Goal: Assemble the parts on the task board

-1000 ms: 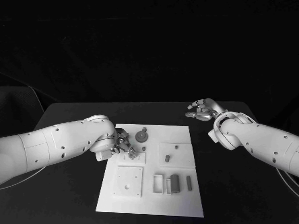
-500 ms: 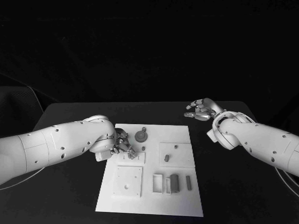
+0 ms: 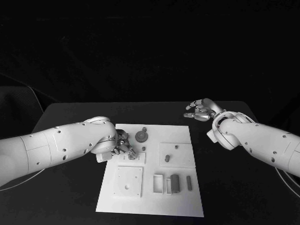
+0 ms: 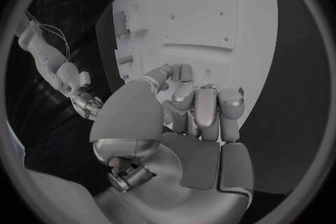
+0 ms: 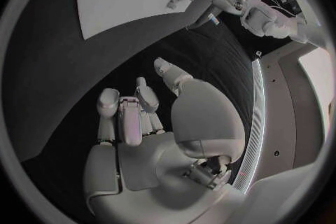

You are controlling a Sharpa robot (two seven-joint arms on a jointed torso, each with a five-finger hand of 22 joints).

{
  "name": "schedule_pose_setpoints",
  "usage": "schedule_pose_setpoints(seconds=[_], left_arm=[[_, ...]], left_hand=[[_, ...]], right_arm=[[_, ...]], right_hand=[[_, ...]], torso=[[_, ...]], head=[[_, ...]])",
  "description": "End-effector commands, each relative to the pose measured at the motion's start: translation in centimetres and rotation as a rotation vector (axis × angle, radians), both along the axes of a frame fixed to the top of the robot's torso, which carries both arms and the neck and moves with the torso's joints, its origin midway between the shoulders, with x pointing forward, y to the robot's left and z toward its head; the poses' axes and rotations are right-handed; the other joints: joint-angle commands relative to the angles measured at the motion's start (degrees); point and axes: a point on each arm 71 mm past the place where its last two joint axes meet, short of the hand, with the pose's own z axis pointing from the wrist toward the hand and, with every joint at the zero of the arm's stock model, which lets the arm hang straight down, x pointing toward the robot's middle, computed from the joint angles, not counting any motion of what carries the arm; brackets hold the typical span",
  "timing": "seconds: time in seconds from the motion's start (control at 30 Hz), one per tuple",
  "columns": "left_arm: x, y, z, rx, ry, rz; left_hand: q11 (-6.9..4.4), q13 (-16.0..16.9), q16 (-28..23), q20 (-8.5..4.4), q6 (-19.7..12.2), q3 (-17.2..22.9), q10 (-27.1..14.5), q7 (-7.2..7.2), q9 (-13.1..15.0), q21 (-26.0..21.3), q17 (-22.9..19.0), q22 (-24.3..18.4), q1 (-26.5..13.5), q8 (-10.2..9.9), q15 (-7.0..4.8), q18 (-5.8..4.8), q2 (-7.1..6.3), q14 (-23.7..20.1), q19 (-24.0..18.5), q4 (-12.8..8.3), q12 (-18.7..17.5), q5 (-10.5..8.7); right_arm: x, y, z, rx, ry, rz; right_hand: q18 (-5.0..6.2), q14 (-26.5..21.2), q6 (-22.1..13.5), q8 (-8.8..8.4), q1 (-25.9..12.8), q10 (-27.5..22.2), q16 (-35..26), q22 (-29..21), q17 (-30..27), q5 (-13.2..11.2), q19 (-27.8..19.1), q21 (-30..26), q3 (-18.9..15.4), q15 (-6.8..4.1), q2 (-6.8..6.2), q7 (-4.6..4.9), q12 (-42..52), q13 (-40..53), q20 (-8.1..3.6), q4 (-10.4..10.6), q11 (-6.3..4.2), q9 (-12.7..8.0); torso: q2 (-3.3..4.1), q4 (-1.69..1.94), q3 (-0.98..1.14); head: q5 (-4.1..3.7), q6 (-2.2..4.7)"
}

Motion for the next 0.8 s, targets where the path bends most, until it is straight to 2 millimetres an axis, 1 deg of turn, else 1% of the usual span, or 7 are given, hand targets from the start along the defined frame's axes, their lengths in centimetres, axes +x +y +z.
schedule_pose_setpoints(seconds=[0.03, 0.17, 0.27, 0.37, 0.8], left_arm=[[-0.04, -0.11, 0.00, 0.015, 0.001, -0.002], [0.01, -0.04, 0.04, 0.018, -0.007, 0.008], [0.03, 0.00, 0.03, 0.019, -0.006, 0.008], [0.03, -0.01, 0.02, 0.019, -0.006, 0.007], [0.06, -0.05, 0.06, 0.012, -0.012, 0.008]], left_hand=[[-0.96, 0.10, 0.41, -0.21, 3.39, 12.14, 1.34, 2.83, 9.54, 4.91, 0.08, 0.09, 4.47, 3.93, -0.23, 3.26, 4.36, 0.36, 0.11, -11.72, 0.29, 0.32], [-1.07, 0.28, 0.82, -0.28, 3.58, 12.80, 1.69, 2.79, 9.63, 5.32, 0.18, 0.28, 4.07, 3.98, -0.30, 3.33, 4.06, 0.69, 0.38, -11.72, 0.68, 1.43], [-1.19, 0.43, 1.19, -0.33, 3.83, 13.50, 2.01, 2.74, 9.76, 5.68, 0.24, 0.46, 3.56, 4.08, -0.36, 3.42, 3.72, 1.02, 0.66, -11.68, 1.03, 2.89], [-1.20, 0.45, 1.24, -0.33, 3.86, 13.59, 2.05, 2.73, 9.78, 5.73, 0.25, 0.48, 3.49, 4.09, -0.37, 3.43, 3.68, 1.06, 0.69, -11.68, 1.07, 3.08], [-1.22, 0.48, 1.30, -0.34, 3.90, 13.70, 2.09, 2.72, 9.81, 5.79, 0.26, 0.51, 3.38, 4.11, -0.38, 3.45, 3.62, 1.11, 0.74, -11.69, 1.13, 3.30]], right_arm=[[-0.04, 0.22, -0.05, 0.001, 0.011, 0.014], [-0.06, 0.24, -0.04, 0.001, 0.011, 0.015], [-0.06, 0.26, -0.04, 0.001, 0.011, 0.015], [-0.07, 0.28, -0.04, 0.001, 0.011, 0.016], [-0.08, 0.28, -0.08, 0.000, 0.017, 0.019]], right_hand=[[0.76, -0.22, 0.97, 0.36, -0.31, -0.27, 0.21, -0.06, 0.08, 0.35, 0.26, 3.47, 0.06, -0.02, 0.42, 1.06, -0.25, -0.05, -0.13, 0.36, 0.07, 0.05], [0.75, -0.29, 0.97, 0.37, -0.32, -0.27, 0.18, -0.06, 0.00, 0.35, 0.26, 3.46, 0.06, -0.02, 0.43, 1.06, -0.25, -0.06, -0.13, 0.37, 0.07, 0.05], [0.75, -0.26, 0.98, 0.37, -0.33, -0.27, 0.19, -0.06, 0.04, 0.35, 0.26, 3.46, 0.06, -0.02, 0.43, 1.06, -0.25, -0.06, -0.13, 0.37, 0.07, 0.05], [0.75, -0.20, 0.98, 0.37, -0.34, -0.28, 0.21, -0.06, 0.10, 0.35, 0.26, 3.46, 0.06, -0.02, 0.43, 1.06, -0.26, -0.06, -0.13, 0.38, 0.07, 0.05], [0.75, -0.26, 0.99, 0.37, -0.37, -0.28, 0.19, -0.07, 0.04, 0.35, 0.26, 3.45, 0.06, -0.02, 0.44, 1.06, -0.26, -0.07, -0.12, 0.39, 0.07, 0.05]], torso=[[0.01, 0.02, 0.01], [0.02, 0.00, 0.02], [0.02, 0.00, 0.04], [0.00, 0.02, 0.01], [-0.02, 0.03, 0.00]], head=[[0.03, -0.01], [0.08, 0.01], [0.08, 0.07], [0.06, 0.07], [0.03, 0.06]])
